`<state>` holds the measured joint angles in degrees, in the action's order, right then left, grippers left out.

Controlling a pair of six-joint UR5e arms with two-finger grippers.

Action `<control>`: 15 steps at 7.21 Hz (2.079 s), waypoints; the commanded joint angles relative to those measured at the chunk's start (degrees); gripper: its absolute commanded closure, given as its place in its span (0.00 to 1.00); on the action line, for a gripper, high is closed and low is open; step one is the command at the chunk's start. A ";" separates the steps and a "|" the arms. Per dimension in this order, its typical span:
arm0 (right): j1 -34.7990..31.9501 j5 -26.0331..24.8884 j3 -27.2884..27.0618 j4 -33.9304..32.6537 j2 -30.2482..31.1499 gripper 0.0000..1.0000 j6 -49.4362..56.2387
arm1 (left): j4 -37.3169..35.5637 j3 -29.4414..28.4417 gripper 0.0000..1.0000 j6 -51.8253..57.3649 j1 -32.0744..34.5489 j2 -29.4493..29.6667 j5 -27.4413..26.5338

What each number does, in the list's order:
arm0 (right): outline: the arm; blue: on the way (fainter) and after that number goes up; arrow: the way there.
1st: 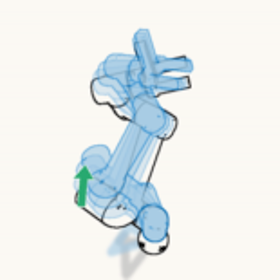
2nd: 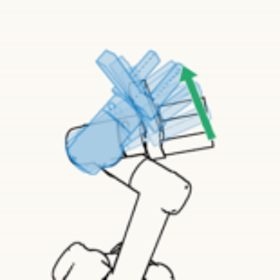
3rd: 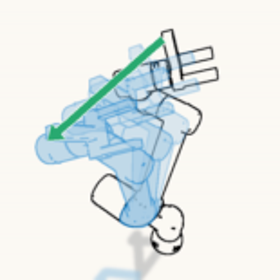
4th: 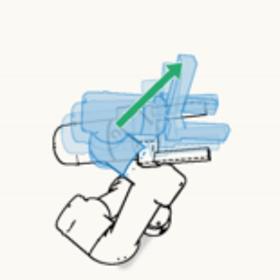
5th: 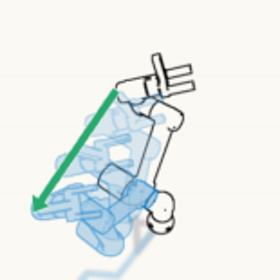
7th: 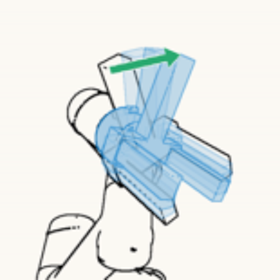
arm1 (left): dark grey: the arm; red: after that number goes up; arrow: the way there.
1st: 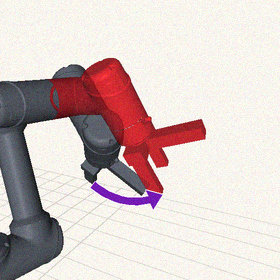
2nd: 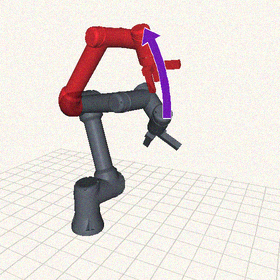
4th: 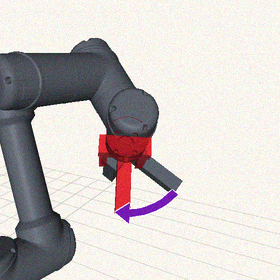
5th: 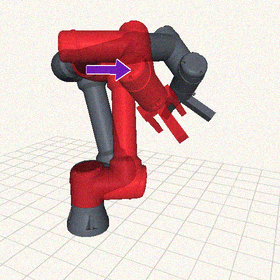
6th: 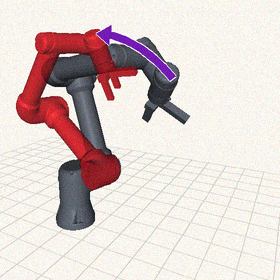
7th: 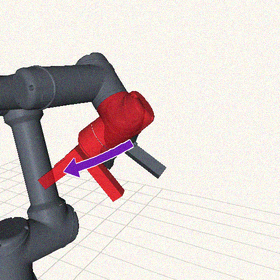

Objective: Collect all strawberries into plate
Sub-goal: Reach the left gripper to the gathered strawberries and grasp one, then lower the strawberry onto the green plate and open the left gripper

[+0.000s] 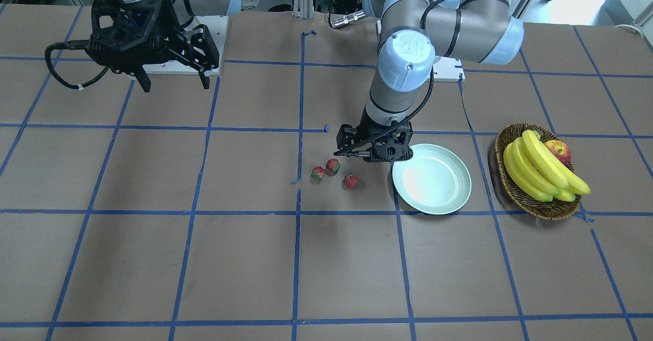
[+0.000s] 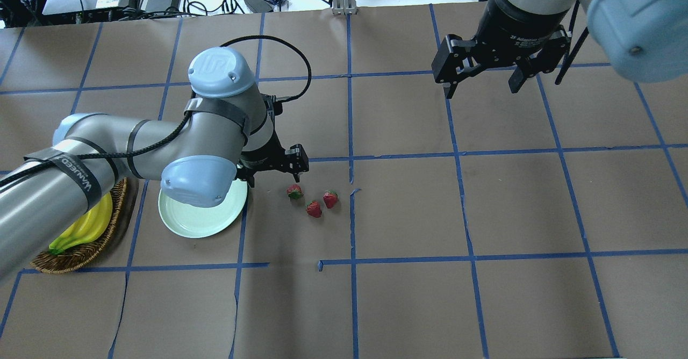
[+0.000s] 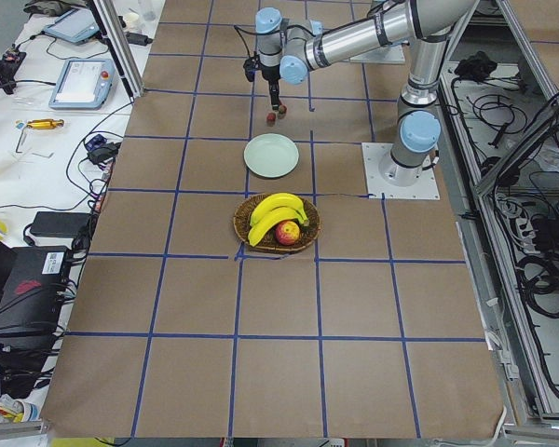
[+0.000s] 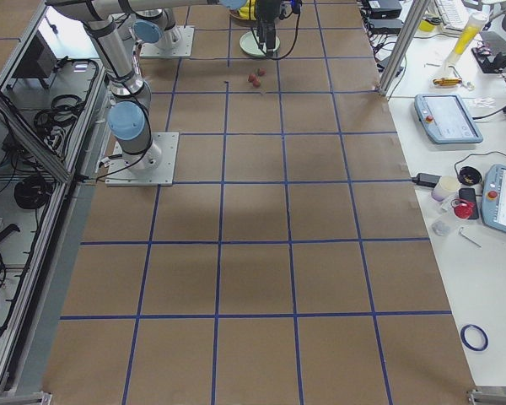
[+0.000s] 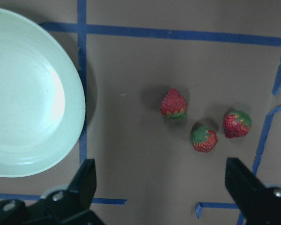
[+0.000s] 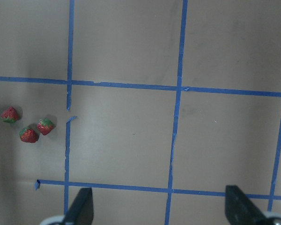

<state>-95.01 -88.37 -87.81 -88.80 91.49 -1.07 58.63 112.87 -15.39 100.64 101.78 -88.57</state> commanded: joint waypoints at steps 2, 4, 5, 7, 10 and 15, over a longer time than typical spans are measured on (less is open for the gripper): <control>0.00 0.12 -0.08 0.03 -0.09 0.00 -0.16 | -10.63 1.65 0.08 -0.52 0.26 8.24 0.50; 0.00 0.12 -0.08 0.03 -0.09 0.00 -0.16 | -11.69 1.65 0.21 -1.39 0.52 10.02 0.50; 0.00 0.12 0.00 0.03 -0.09 0.00 -0.16 | -11.69 1.56 0.38 -2.01 0.70 10.02 0.68; 0.00 0.04 0.00 0.03 -0.09 0.00 -0.16 | -11.35 1.56 0.88 -4.29 0.96 9.75 0.77; 0.00 0.12 0.00 0.03 -0.09 0.00 -0.34 | -8.30 -1.06 1.00 0.85 0.27 7.58 -0.28; -0.09 0.30 0.00 -0.15 -0.44 0.00 -0.69 | 5.18 0.76 0.53 20.40 -14.50 3.69 -6.00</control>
<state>-95.06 -88.14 -87.80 -88.87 91.23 -1.69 63.57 112.14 3.31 87.96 105.42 -94.50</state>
